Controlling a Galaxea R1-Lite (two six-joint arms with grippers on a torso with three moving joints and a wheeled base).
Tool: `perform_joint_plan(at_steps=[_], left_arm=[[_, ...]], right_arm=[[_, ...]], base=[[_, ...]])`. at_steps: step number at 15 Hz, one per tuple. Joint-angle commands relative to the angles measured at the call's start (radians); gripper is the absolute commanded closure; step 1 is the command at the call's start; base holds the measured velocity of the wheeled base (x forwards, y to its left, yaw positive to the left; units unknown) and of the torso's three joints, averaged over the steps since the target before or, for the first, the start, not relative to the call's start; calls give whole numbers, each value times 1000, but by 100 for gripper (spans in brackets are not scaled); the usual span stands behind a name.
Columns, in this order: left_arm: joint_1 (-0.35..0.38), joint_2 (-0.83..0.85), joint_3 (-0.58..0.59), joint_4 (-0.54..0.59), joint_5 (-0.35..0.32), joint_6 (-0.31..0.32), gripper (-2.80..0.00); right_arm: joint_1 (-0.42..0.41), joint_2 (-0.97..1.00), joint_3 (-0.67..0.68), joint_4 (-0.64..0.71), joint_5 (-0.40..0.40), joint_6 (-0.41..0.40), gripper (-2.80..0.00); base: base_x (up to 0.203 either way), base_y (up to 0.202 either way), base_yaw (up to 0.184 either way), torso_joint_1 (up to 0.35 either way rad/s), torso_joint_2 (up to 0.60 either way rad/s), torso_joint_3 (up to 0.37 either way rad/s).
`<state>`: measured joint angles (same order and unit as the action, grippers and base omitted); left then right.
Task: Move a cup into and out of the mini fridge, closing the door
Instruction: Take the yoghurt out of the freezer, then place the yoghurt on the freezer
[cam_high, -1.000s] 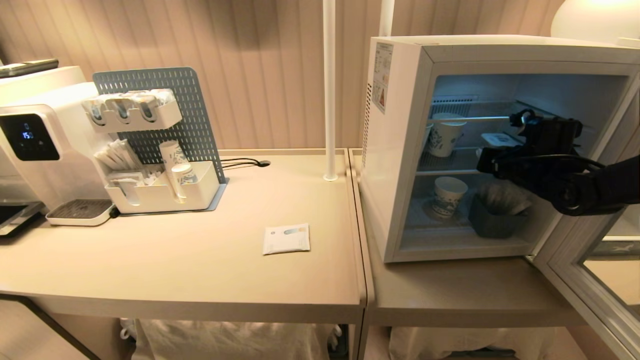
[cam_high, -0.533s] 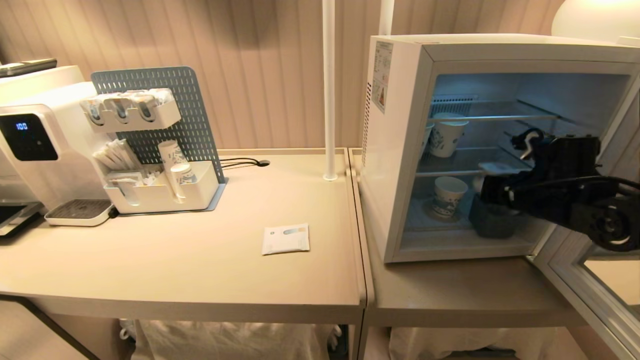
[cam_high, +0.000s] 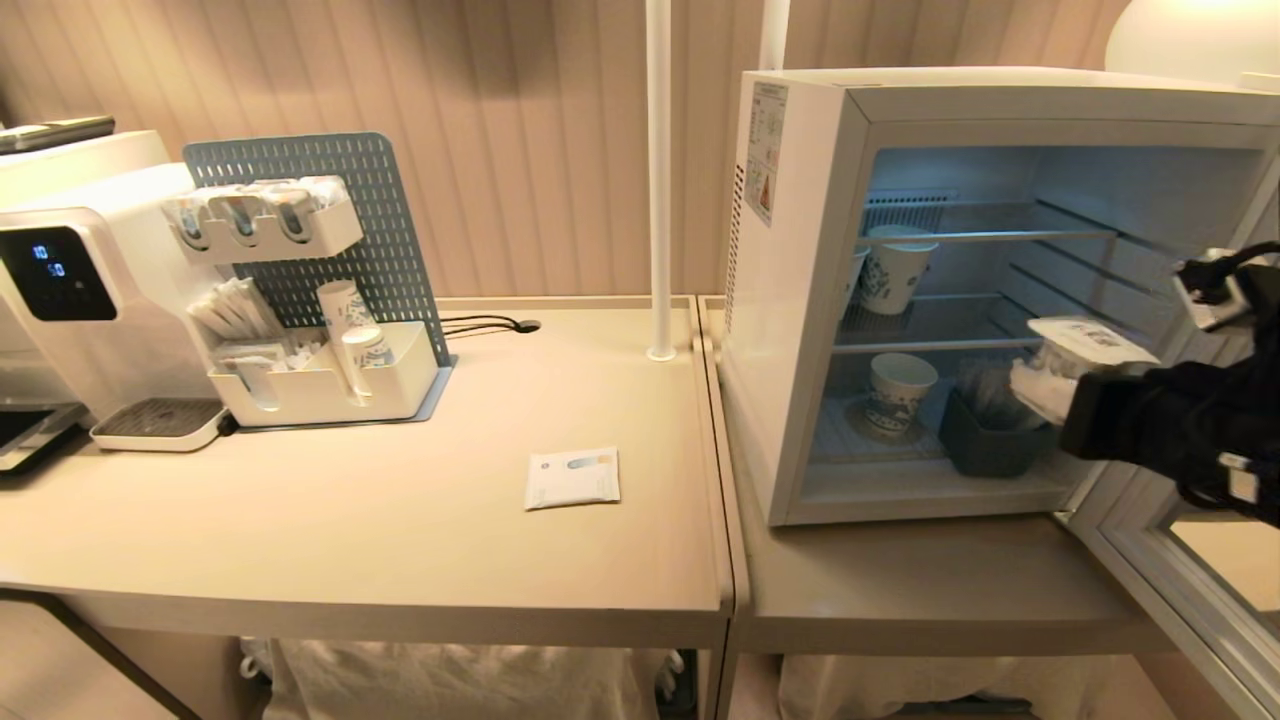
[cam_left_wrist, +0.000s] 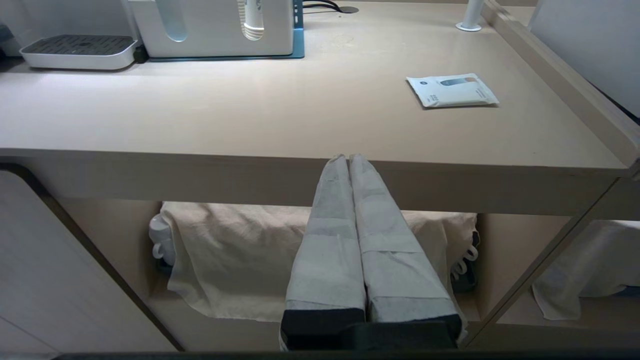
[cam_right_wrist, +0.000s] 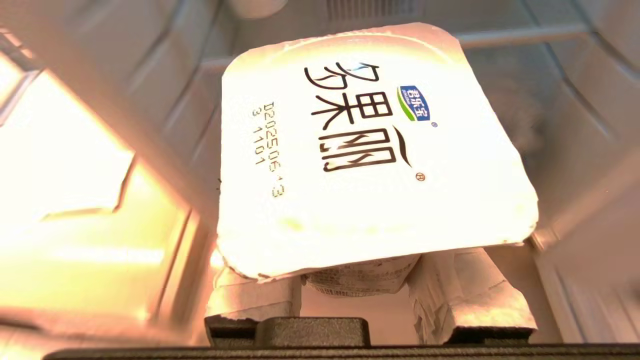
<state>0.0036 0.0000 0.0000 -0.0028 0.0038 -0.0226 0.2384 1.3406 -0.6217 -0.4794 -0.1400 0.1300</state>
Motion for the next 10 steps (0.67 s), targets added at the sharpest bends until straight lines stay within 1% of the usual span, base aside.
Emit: perform_joint_plan(at_steps=[1, 7, 8, 10], left_arm=[[-1, 2, 2, 0, 1, 0, 0], [-1, 2, 2, 0, 1, 0, 0], [-1, 2, 3, 0, 0, 0, 0], [-1, 2, 2, 0, 1, 0, 0]], right_arm=[[39, -216, 38, 65, -4, 5, 0], [131, -704, 91, 509, -2, 24, 0], [138, -767, 100, 577, 9, 23, 0], [145, -843, 109, 666, 25, 22, 0]], base=[[0, 0, 0, 0, 0, 0], [0, 0, 0, 0, 0, 0], [0, 0, 0, 0, 0, 0], [0, 0, 0, 0, 0, 0]])
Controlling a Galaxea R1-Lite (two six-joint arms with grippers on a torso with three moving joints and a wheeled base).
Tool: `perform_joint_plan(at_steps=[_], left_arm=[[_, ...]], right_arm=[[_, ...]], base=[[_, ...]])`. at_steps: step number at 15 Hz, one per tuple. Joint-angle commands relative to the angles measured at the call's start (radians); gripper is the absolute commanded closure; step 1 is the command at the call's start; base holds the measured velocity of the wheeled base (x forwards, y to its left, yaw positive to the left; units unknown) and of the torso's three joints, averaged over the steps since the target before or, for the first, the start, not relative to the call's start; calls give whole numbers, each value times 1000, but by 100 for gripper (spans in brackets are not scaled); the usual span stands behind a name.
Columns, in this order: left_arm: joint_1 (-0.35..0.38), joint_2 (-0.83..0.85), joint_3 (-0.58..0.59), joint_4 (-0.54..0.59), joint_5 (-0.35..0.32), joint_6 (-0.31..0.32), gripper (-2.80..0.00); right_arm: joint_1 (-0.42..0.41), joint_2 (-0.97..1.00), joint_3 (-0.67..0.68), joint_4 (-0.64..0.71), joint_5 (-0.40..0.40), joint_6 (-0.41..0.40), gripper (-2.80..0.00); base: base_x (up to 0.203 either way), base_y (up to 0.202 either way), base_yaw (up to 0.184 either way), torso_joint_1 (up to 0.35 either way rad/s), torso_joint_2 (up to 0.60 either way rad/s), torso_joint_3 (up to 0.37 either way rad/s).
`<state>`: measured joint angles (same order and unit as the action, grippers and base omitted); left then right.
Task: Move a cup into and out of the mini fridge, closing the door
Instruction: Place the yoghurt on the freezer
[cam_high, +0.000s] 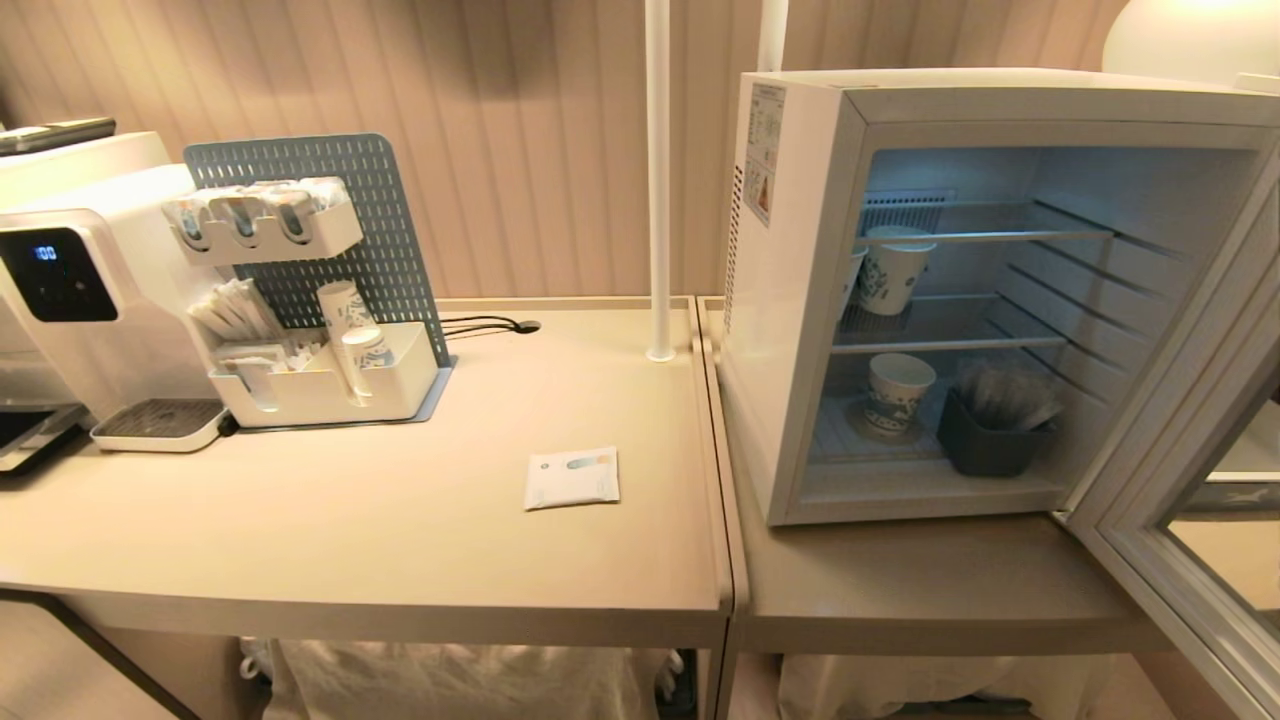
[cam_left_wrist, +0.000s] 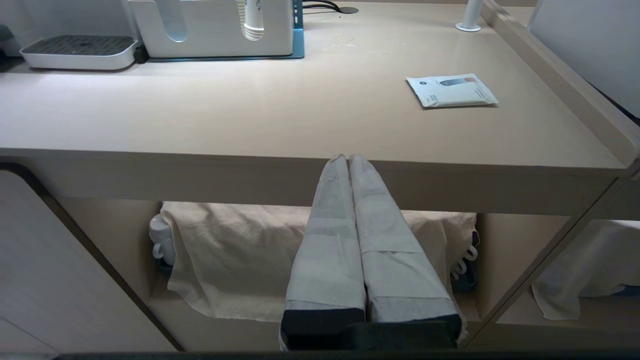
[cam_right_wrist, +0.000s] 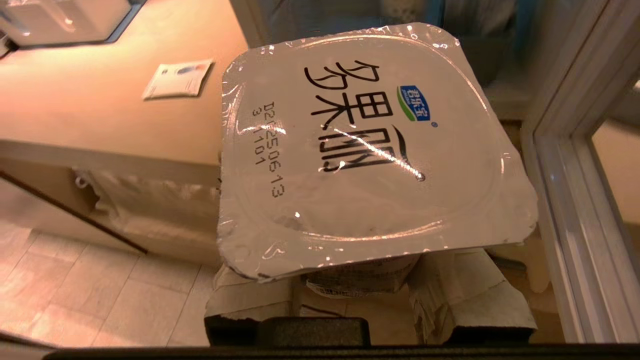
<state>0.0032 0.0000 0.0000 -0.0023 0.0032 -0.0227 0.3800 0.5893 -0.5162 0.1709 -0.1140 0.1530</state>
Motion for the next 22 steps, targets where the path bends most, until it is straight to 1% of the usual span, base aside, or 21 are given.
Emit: perform_joint_plan(at_steps=[1, 4, 8, 12, 14, 19, 22], left_arm=[[0, 2, 2, -1, 1, 0, 0], [0, 2, 2, -1, 1, 0, 0], [0, 2, 3, -1, 1, 0, 0], [0, 2, 2, -1, 1, 0, 0], [0, 2, 2, -1, 1, 0, 0], [0, 2, 2, -1, 1, 0, 0], [0, 2, 2, -1, 0, 0, 0]], right_arm=[[5, -95, 4, 25, 2, 2, 0], [5, -66, -21, 17, 2, 2, 0], [5, 41, -113, 7, 2, 5, 0], [4, 225, -273, -25, -5, 4, 0], [3, 324, -384, -45, -15, 4, 0], [-1, 569, -685, -57, -107, 3, 0], [-22, 731, -902, -57, -221, 2, 0]], base=[[0, 0, 0, 0, 0, 0], [0, 0, 0, 0, 0, 0], [0, 0, 0, 0, 0, 0], [0, 0, 0, 0, 0, 0], [0, 0, 0, 0, 0, 0], [0, 0, 0, 0, 0, 0], [0, 0, 0, 0, 0, 0]])
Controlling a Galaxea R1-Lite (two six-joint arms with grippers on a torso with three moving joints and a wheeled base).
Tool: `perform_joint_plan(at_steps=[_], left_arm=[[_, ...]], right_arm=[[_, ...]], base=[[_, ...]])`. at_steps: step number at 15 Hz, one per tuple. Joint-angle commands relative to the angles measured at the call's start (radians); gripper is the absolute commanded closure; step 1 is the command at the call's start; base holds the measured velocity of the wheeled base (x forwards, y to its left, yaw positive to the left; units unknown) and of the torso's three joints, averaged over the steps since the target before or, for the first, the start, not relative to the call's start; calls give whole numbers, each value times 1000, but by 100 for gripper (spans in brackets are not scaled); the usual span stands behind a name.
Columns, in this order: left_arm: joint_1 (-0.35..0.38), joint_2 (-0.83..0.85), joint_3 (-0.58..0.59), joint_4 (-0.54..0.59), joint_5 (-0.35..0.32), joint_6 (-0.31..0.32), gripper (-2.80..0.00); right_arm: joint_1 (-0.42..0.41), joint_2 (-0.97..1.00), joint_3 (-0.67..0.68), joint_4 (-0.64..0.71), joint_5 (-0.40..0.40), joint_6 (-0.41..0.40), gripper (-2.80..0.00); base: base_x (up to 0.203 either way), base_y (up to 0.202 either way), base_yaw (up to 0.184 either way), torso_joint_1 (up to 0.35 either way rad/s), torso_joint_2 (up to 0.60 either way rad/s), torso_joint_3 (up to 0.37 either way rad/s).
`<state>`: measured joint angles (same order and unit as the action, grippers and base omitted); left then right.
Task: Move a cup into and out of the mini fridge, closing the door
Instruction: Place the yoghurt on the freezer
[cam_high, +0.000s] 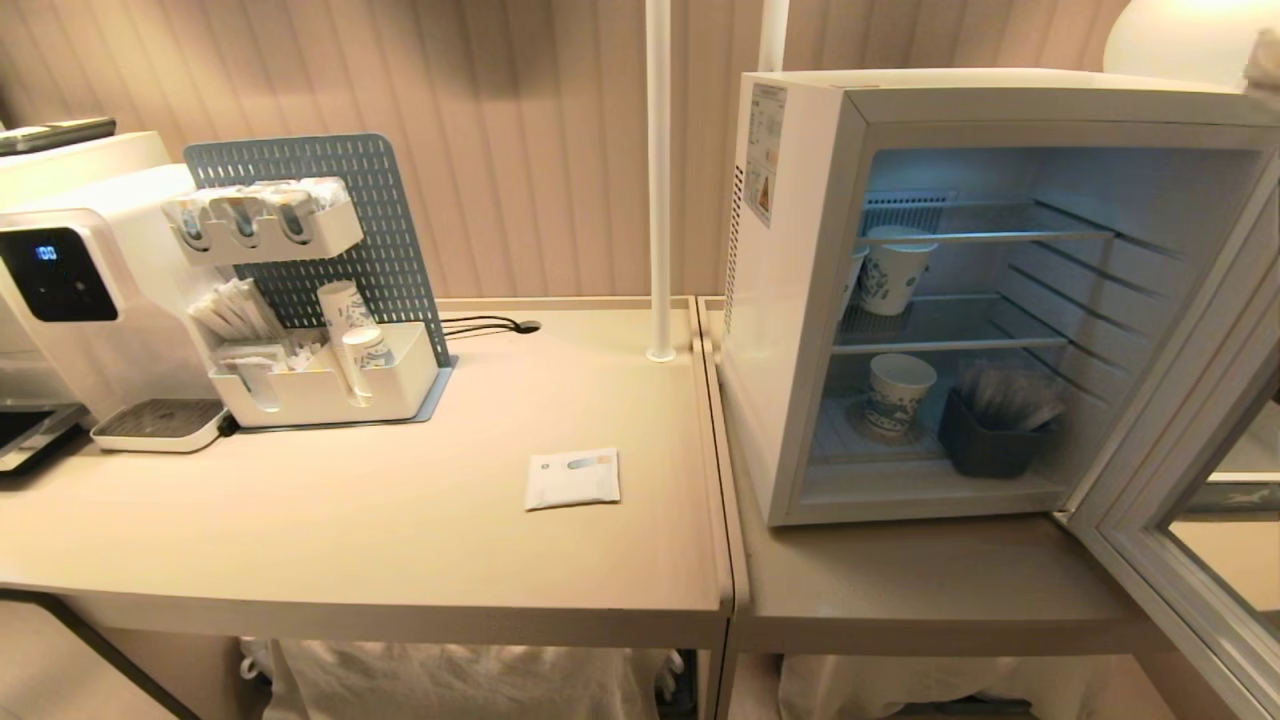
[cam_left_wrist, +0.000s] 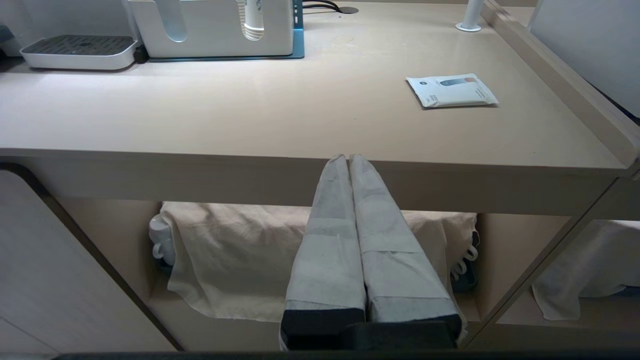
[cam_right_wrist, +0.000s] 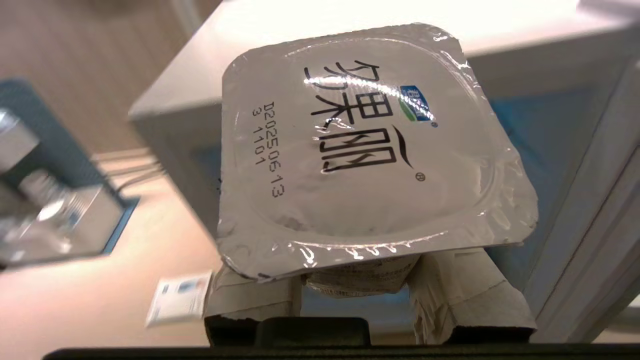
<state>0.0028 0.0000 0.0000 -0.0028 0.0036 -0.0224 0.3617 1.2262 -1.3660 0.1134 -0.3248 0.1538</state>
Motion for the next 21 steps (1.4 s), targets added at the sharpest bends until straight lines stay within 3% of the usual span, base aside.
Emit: perform_joint_plan(at_steps=[1, 5, 7, 11, 21], left_arm=[[0, 2, 3, 0, 1, -1, 0], [0, 2, 3, 0, 0, -1, 0], [0, 2, 3, 0, 1, -1, 0], [0, 2, 3, 0, 1, -2, 0], [0, 2, 3, 0, 1, -7, 0]], right_arm=[[-18, 145, -134, 5, -49, -2, 0], [-96, 346, -490, 90, -144, -32, 0], [-153, 443, -584, 127, -176, -82, 0], [-211, 526, -584, 27, -212, -171, 0], [-251, 570, -582, 8, -206, -166, 0]], base=[[0, 0, 0, 0, 0, 0], [0, 0, 0, 0, 0, 0], [0, 0, 0, 0, 0, 0], [0, 0, 0, 0, 0, 0], [0, 0, 0, 0, 0, 0]])
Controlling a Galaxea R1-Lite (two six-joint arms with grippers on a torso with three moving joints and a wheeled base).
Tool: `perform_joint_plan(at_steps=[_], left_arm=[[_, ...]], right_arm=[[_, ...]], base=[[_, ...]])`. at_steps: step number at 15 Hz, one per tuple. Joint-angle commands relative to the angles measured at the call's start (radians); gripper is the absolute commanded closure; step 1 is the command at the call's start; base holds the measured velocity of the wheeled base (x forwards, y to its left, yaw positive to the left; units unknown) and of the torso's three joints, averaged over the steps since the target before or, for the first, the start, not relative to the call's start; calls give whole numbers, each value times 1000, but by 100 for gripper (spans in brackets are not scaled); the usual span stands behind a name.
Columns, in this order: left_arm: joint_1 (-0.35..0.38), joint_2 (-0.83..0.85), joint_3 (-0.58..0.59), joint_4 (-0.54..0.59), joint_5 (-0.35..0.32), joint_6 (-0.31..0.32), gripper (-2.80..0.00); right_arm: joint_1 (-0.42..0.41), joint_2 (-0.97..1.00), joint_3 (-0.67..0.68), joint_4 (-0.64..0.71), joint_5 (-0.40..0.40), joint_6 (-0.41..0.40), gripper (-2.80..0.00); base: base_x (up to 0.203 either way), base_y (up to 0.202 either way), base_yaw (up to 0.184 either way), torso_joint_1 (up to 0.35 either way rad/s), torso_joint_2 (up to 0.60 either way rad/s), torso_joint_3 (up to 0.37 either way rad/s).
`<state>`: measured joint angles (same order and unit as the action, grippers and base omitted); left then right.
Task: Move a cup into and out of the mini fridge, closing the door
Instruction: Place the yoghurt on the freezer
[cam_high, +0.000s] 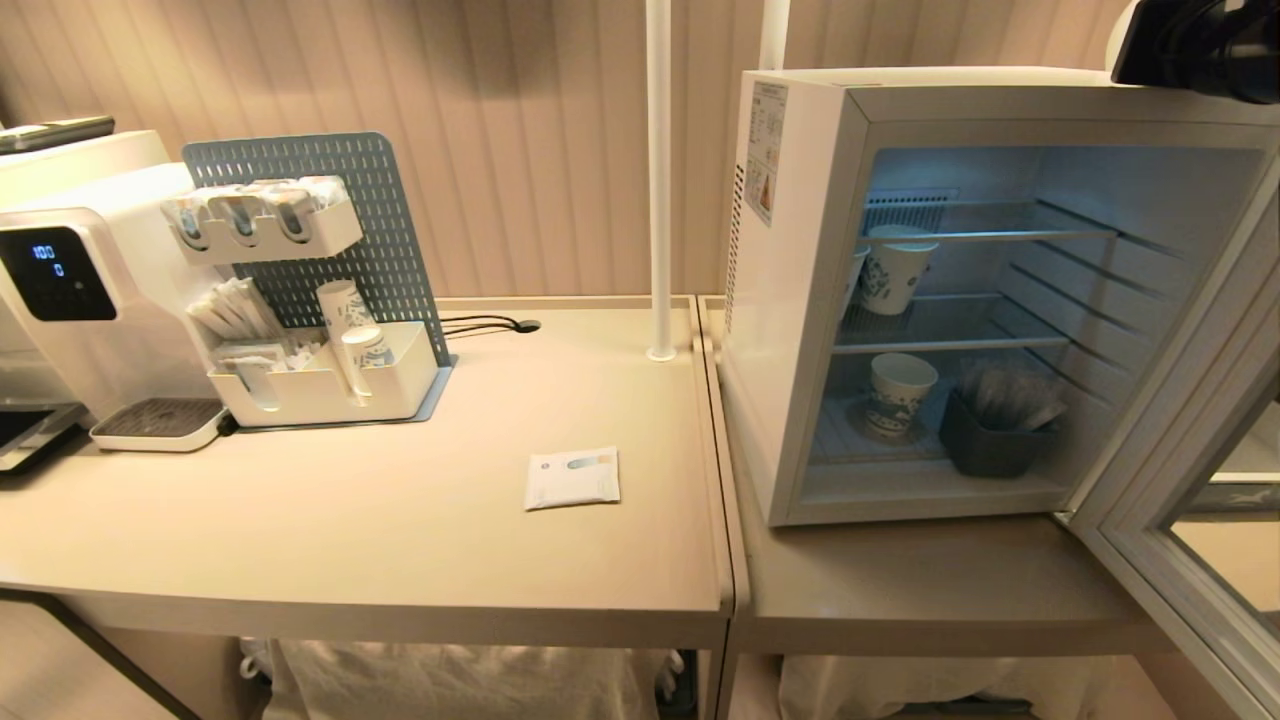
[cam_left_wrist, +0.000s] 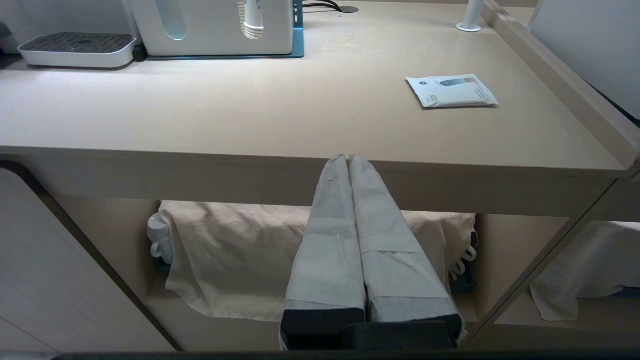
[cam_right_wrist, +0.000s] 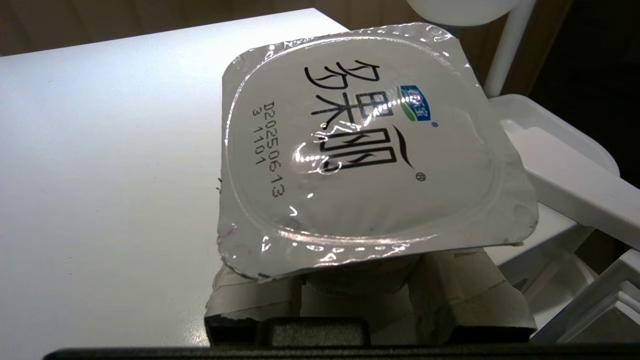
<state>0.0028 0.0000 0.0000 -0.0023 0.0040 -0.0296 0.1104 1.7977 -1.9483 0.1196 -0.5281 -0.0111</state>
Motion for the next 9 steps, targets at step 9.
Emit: perform_joint_plan(at_steps=[9], left_arm=[[0, 2, 3, -1, 1, -1, 0]], right_arm=[[2, -34, 28, 3, -2, 6, -280]], base=[[0, 0, 0, 0, 0, 0]])
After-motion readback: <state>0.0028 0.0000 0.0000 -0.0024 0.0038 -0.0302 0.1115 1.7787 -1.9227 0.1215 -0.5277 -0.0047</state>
